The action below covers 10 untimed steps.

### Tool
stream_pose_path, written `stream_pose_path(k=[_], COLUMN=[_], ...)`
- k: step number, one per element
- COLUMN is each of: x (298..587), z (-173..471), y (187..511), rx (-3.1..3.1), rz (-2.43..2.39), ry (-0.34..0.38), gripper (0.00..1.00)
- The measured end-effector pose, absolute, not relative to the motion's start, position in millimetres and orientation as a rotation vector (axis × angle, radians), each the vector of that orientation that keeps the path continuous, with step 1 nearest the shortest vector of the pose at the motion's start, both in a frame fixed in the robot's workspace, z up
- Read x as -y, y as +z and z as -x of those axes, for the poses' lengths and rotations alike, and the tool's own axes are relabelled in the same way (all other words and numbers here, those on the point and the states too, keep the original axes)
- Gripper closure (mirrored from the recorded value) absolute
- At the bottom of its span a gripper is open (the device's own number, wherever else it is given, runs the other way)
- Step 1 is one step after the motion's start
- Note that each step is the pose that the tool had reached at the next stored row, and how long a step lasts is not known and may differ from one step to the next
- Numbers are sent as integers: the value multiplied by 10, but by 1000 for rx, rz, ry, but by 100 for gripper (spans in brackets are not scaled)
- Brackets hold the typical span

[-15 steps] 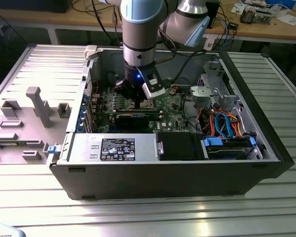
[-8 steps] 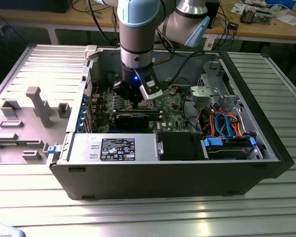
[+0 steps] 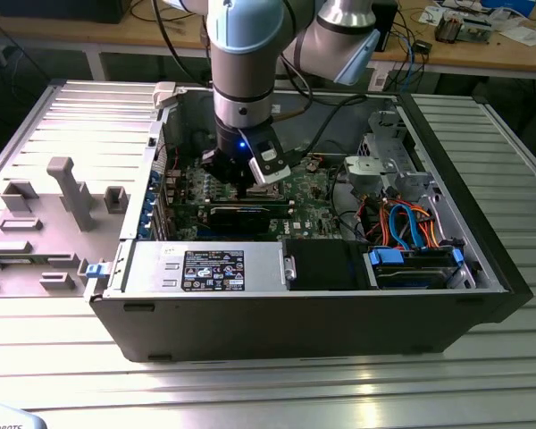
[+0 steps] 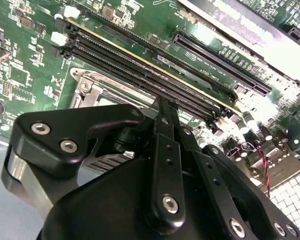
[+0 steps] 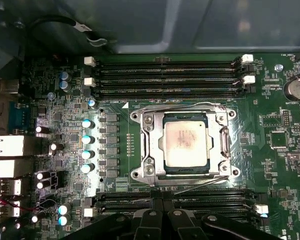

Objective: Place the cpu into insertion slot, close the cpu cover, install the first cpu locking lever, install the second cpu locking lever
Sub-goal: 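Install the second cpu locking lever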

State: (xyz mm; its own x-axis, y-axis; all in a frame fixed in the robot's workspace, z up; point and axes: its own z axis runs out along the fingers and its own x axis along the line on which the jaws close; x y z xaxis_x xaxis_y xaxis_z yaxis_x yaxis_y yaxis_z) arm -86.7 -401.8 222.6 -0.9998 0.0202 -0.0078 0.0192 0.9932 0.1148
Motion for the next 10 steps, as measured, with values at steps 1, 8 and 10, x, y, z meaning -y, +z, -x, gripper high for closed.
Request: stream_pose_path(k=[1,8,10], x=[4018,4018,4018], z=[888,925,932], y=[2220,2217,2217], rx=[-3128,-3128,-3127], rz=[-21,-1,3], ry=[182,196,201], gripper=[89,89,89])
